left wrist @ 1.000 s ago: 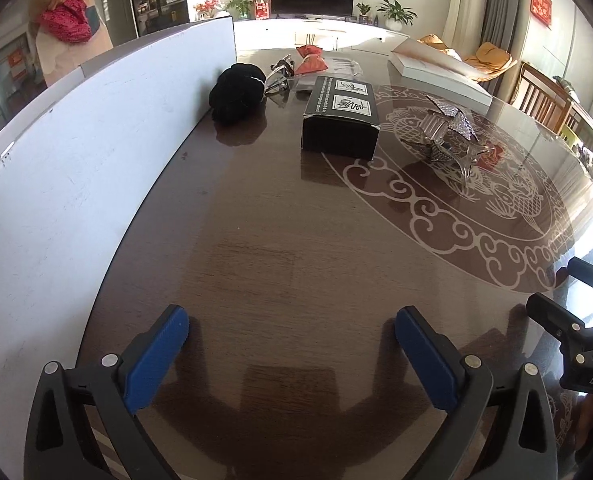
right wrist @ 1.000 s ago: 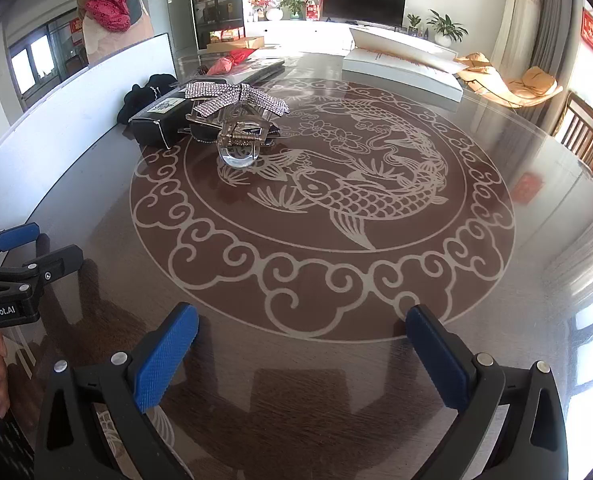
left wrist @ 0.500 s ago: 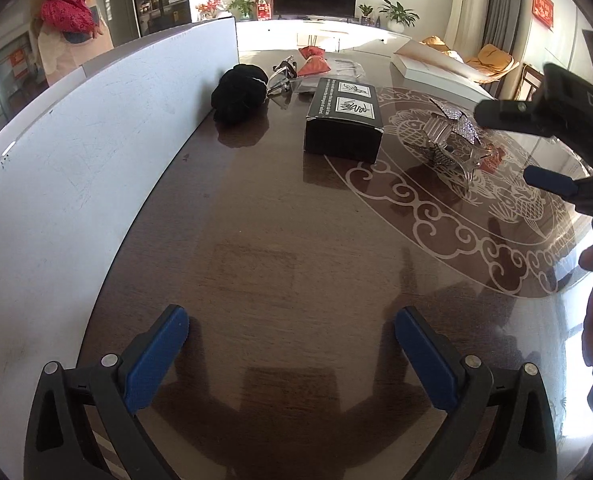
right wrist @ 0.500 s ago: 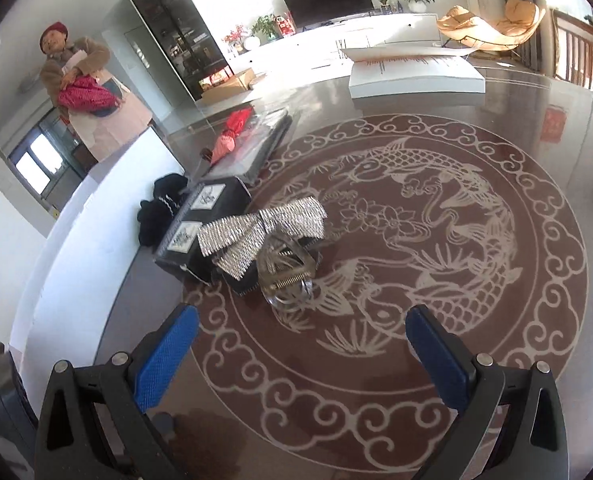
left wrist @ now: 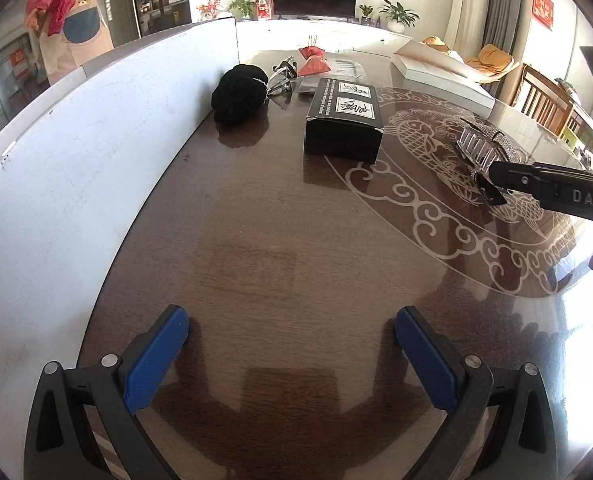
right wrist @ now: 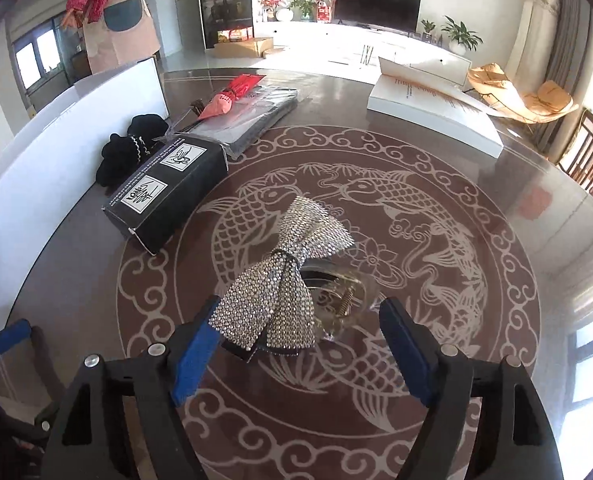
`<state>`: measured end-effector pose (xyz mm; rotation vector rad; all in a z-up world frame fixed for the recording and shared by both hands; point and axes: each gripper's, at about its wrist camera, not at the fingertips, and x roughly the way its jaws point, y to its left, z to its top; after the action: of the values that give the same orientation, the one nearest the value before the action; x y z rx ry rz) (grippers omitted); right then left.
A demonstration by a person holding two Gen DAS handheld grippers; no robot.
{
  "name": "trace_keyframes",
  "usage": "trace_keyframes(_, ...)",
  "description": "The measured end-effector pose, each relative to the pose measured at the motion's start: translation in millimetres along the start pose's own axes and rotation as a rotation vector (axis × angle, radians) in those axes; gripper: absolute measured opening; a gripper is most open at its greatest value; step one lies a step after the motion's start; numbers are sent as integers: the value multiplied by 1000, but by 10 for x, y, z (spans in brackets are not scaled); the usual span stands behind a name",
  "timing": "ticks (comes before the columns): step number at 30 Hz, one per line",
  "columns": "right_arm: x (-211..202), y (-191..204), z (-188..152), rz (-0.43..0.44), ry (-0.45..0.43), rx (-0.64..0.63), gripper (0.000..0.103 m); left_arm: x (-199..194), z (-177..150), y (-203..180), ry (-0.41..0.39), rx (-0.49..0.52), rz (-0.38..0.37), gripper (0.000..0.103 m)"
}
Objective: Organize objects
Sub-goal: 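Grasp the rhinestone bow hair clip with the right tool and lift it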
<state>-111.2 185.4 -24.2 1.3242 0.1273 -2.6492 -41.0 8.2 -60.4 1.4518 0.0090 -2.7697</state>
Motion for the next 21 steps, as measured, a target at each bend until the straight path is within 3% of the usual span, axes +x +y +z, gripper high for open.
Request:
trace_keyframes(2,-166,-76,-97,10,-35,18,99,0,-1,1,0,0,0,103)
trace_keyframes(4,-238,-118,-172,24,-51,44,101,-1,-1,0,0,0,0,103)
trace_keyframes(13,329,30,-66,-20,52,126,101,-2,-6,1,0,0,0,103)
trace_keyframes(16,428,37,-26,-93,46,116,103,0,-6,-5,0,0,0,103)
trace_keyframes(21,453,-147,8,-90,42,100,103,1,-7,-8,0,0,0,103)
